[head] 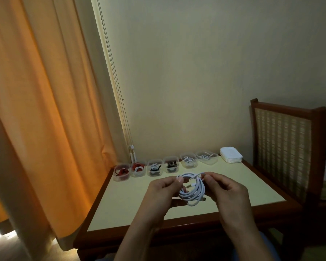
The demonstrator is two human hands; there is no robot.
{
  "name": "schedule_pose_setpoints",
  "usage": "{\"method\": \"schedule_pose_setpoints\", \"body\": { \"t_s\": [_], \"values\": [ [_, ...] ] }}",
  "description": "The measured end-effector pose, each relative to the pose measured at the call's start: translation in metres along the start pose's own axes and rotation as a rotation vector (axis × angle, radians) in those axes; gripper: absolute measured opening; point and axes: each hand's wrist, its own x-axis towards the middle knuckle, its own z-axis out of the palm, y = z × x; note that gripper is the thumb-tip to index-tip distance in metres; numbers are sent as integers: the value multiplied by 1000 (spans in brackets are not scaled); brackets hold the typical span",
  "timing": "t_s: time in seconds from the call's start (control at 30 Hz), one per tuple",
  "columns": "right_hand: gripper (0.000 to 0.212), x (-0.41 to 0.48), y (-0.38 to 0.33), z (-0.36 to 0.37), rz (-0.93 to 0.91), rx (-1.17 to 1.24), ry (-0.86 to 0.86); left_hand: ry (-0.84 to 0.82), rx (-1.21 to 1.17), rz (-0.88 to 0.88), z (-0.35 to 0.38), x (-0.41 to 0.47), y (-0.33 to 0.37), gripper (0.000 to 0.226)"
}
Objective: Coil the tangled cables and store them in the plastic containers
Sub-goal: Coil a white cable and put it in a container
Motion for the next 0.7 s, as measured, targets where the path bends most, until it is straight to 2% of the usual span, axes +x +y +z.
{"method": "schedule_pose_setpoints", "body": {
  "t_s": [0.17, 0.33, 0.47, 0.57, 0.7],
  "values": [
    [23, -2, -5, 3, 252, 256, -177, 39, 113, 78, 0, -1, 5, 21],
    [28, -4, -8, 0, 259, 309, -289, 115, 127, 128, -2, -3, 10, 19],
    [26, -13, -15, 7, 122, 32, -338, 144, 74, 136, -2, 0, 13, 18],
    [29, -16, -15, 17, 33, -187, -229, 122, 53, 136, 0, -1, 16, 17],
    [23, -20, -16, 27, 8, -238, -199, 107, 18, 127, -2, 0, 18, 17]
  ]
}}
